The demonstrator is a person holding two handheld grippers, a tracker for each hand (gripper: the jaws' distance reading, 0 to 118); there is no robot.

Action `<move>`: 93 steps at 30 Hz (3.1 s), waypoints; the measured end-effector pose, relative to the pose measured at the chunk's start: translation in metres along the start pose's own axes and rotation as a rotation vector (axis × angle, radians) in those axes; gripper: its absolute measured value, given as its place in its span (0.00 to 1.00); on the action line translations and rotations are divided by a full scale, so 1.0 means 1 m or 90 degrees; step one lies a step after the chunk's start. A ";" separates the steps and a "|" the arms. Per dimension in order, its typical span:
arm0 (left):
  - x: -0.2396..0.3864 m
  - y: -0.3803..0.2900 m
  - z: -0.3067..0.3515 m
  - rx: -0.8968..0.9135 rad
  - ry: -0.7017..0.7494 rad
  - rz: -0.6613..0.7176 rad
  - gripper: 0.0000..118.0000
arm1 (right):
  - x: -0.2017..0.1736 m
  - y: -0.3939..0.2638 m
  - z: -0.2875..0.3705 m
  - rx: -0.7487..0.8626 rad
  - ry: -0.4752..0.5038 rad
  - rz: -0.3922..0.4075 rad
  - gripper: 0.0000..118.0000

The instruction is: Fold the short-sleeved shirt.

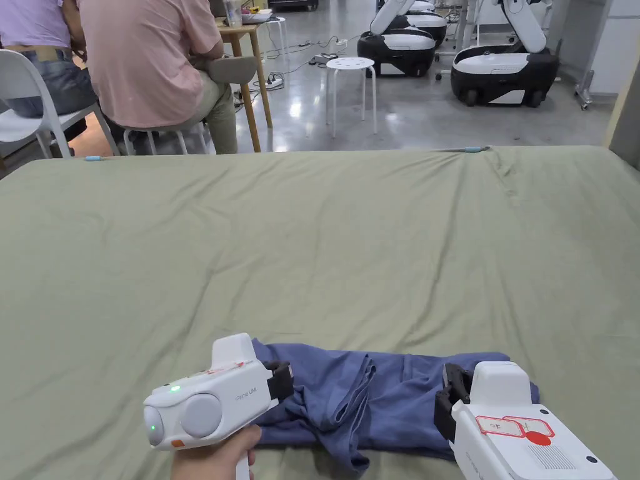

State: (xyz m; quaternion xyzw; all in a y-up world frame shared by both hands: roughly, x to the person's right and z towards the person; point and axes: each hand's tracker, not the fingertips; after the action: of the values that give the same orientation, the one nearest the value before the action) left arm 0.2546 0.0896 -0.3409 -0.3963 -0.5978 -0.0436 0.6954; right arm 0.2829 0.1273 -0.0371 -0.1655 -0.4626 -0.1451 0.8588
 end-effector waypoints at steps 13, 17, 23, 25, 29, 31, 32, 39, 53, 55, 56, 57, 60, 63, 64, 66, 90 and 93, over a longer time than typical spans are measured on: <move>0.070 -0.040 -0.036 -0.050 -0.114 -0.118 0.00 | 0.017 0.002 -0.001 -0.013 -0.029 0.004 0.00; 0.058 -0.014 0.004 0.023 -0.092 -0.142 0.00 | 0.006 0.008 -0.005 -0.008 -0.033 0.019 0.00; 0.012 0.005 0.029 0.042 -0.079 -0.070 0.00 | -0.009 0.010 -0.012 -0.006 -0.028 0.023 0.00; -0.008 0.006 0.032 0.051 -0.082 -0.083 0.15 | -0.012 0.011 -0.012 -0.008 -0.023 0.023 0.00; -0.062 0.013 0.037 0.061 -0.039 0.017 1.00 | -0.015 0.012 -0.011 -0.006 -0.023 0.035 0.00; -0.087 0.014 0.039 0.072 -0.055 0.107 0.96 | -0.016 0.012 -0.015 -0.011 -0.022 0.034 0.00; -0.098 0.013 0.034 0.052 -0.069 0.149 0.96 | -0.017 0.012 -0.016 -0.012 -0.021 0.035 0.00; -0.130 -0.031 -0.027 -0.019 -0.326 0.457 0.31 | -0.020 0.015 -0.019 -0.014 -0.019 0.045 0.00; -0.128 0.029 0.040 0.128 -0.011 0.157 0.10 | -0.005 0.016 -0.020 -0.022 -0.045 0.045 0.00; -0.120 0.044 0.053 0.124 0.074 0.030 0.10 | -0.003 0.015 -0.019 -0.020 -0.046 0.043 0.00; -0.113 0.049 0.059 0.130 0.091 -0.004 0.10 | -0.002 0.014 -0.019 -0.020 -0.046 0.042 0.00; -0.100 0.055 0.063 0.134 0.101 -0.031 0.10 | 0.000 0.012 -0.018 -0.020 -0.048 0.041 0.00; -0.038 0.056 0.063 0.151 0.131 -0.189 0.10 | 0.006 0.008 -0.015 -0.023 -0.056 0.037 0.00; 0.035 0.041 0.044 0.158 0.132 -0.330 0.10 | 0.018 0.005 -0.007 -0.025 -0.067 0.027 0.00; 0.053 0.030 0.036 0.153 0.116 -0.356 0.10 | 0.023 0.004 -0.005 -0.027 -0.070 0.025 0.00; 0.097 0.004 0.014 0.135 0.118 -0.451 0.10 | 0.033 0.003 0.001 -0.029 -0.079 0.020 0.00; 0.075 -0.006 -0.027 -0.049 -0.129 0.010 0.00 | 0.070 0.002 0.002 -0.032 -0.052 -0.007 0.00; 0.082 -0.034 -0.035 -0.093 -0.185 0.010 0.00 | 0.069 0.002 -0.002 -0.035 -0.049 -0.006 0.00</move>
State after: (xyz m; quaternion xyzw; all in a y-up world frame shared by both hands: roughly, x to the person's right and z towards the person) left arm 0.2874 0.0792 -0.2521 -0.4529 -0.6840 -0.0236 0.5714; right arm 0.3217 0.1218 0.0203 -0.1928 -0.4919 -0.1553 0.8347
